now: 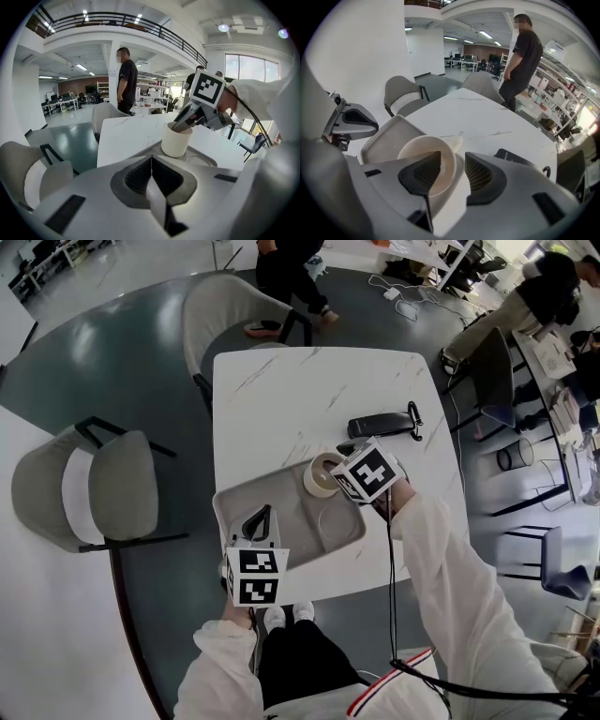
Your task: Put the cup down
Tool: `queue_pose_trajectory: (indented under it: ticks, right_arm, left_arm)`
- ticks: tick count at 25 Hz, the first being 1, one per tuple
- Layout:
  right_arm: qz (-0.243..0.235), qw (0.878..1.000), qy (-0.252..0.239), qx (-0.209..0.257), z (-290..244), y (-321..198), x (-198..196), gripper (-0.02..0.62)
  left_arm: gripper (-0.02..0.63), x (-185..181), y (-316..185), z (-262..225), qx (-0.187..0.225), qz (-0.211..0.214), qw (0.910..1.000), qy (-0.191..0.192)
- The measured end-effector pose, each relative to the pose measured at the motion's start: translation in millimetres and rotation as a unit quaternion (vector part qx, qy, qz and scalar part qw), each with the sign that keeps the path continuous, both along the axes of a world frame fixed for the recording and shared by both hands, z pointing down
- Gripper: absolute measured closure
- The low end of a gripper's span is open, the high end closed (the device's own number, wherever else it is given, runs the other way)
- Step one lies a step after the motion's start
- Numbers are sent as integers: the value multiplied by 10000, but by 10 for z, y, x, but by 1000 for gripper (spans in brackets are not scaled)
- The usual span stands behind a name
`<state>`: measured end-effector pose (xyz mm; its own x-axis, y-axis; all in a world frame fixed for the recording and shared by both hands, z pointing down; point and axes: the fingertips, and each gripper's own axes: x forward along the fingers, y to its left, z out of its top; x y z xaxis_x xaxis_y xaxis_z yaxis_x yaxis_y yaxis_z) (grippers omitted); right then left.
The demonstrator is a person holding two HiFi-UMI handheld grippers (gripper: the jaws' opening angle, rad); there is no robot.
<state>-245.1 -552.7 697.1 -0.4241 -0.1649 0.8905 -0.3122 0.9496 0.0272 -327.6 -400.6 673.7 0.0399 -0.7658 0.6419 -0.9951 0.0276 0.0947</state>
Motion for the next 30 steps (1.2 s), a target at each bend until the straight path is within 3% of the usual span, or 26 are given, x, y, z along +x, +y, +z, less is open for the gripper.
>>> queue_pose_trajectory:
  ticks: [11,14,23,30]
  right_arm:
    - [511,9975,-481,102,-497,74,190,434]
    - [710,9940,-818,-141,-653,197,205,434]
    - [1112,9852,-1307,38,-1032,527,386,437]
    - [1572,9681,-1951,6,-1406,943,639,546]
  left_arm:
    - [595,-29,76,-271,159,60,9997,-182]
    - [595,-3,121,-366,213,95,9995,-228]
    - [595,79,287,-684,407,161,9984,-353]
    - [595,189,586,-965,504,142,9977,-428]
